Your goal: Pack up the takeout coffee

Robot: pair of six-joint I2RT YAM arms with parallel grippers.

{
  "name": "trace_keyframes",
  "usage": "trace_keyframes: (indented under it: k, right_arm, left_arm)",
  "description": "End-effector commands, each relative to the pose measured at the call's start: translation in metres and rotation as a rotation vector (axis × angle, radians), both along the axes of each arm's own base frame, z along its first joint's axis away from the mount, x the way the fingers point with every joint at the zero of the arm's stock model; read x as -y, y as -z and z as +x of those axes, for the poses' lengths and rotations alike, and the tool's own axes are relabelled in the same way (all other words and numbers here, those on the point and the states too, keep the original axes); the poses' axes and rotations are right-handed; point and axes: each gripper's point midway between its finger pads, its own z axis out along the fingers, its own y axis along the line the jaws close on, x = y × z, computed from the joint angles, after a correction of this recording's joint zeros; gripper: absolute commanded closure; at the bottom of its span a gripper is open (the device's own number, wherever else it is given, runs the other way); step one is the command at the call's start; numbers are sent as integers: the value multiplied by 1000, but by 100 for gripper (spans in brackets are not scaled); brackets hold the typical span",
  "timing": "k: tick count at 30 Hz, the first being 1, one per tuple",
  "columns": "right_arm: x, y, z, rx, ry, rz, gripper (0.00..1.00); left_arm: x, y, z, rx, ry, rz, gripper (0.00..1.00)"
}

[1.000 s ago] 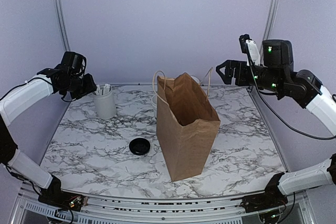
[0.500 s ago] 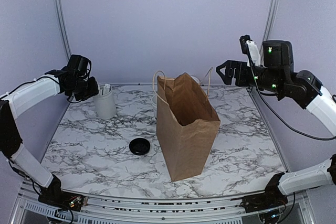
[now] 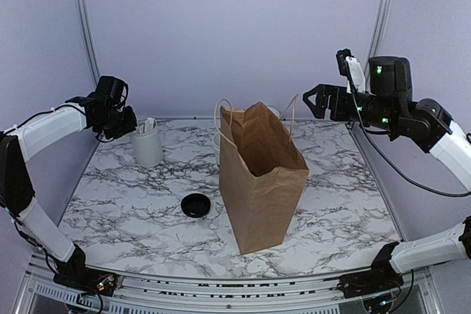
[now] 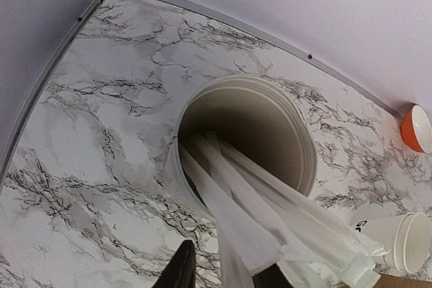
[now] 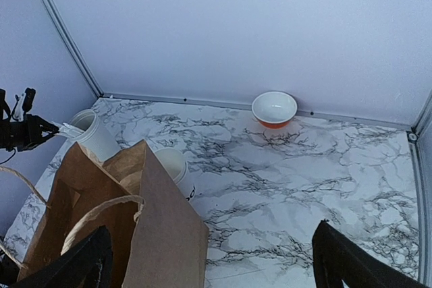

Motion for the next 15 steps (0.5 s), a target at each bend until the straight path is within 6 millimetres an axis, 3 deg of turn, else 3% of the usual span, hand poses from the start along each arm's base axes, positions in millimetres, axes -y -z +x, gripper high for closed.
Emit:
trace_keyframes:
  k: [1, 15]
  right_arm:
    - [4, -16, -2, 24, 5, 38, 0]
    - [5, -10, -3, 15, 9, 33, 0]
  left_arm:
    - [-8, -18, 15, 63, -27, 24, 73]
    - [-6, -26, 21, 80, -11, 25, 90]
